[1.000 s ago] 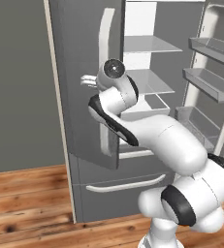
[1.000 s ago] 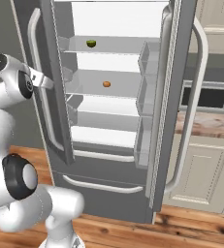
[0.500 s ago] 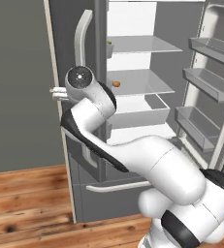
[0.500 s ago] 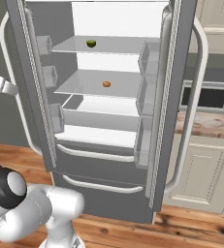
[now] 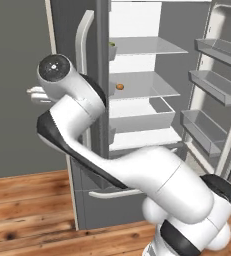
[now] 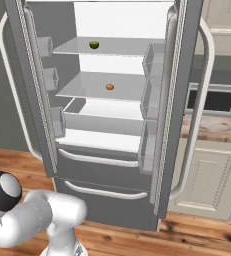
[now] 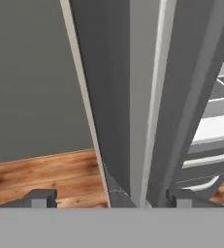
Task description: Retrieve the kiwi and tangerine from the fridge and place them into the bowl on the dining table.
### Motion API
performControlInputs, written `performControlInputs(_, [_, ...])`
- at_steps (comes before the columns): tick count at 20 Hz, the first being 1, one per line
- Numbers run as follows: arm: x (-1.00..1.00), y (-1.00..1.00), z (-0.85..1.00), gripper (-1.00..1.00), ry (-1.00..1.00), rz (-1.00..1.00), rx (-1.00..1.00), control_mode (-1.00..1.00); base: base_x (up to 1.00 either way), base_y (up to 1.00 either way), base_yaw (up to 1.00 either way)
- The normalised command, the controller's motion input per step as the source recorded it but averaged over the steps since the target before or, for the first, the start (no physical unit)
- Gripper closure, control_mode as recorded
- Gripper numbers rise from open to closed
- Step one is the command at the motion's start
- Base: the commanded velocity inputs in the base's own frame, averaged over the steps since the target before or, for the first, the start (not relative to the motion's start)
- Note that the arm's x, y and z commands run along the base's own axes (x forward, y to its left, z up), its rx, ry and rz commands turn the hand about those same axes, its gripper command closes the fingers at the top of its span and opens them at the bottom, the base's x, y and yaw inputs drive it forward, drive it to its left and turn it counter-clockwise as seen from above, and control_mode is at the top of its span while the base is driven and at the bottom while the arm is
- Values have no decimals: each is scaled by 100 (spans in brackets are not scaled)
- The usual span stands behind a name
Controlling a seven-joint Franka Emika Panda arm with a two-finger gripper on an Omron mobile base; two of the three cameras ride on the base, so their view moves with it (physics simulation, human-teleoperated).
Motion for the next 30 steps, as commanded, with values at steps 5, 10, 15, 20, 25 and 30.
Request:
performControlInputs(5, [-93, -77, 0, -100, -6, -19, 28, -100, 0, 0, 0])
performControlInputs(10, [-24, -100, 0, -100, 0, -19, 45, -100, 0, 0, 0])
performControlInputs(15, [6, -100, 0, -100, 0, -1, 53, -100, 0, 0, 0])
performControlInputs(20, [11, -90, -1, -100, -2, 0, 61, -100, 0, 0, 0])
performControlInputs(25, [0, -61, 0, -100, 1, 7, 48, -100, 0, 0, 0])
performControlInputs(30, [17, -15, 1, -100, -1, 2, 14, -100, 0, 0, 0])
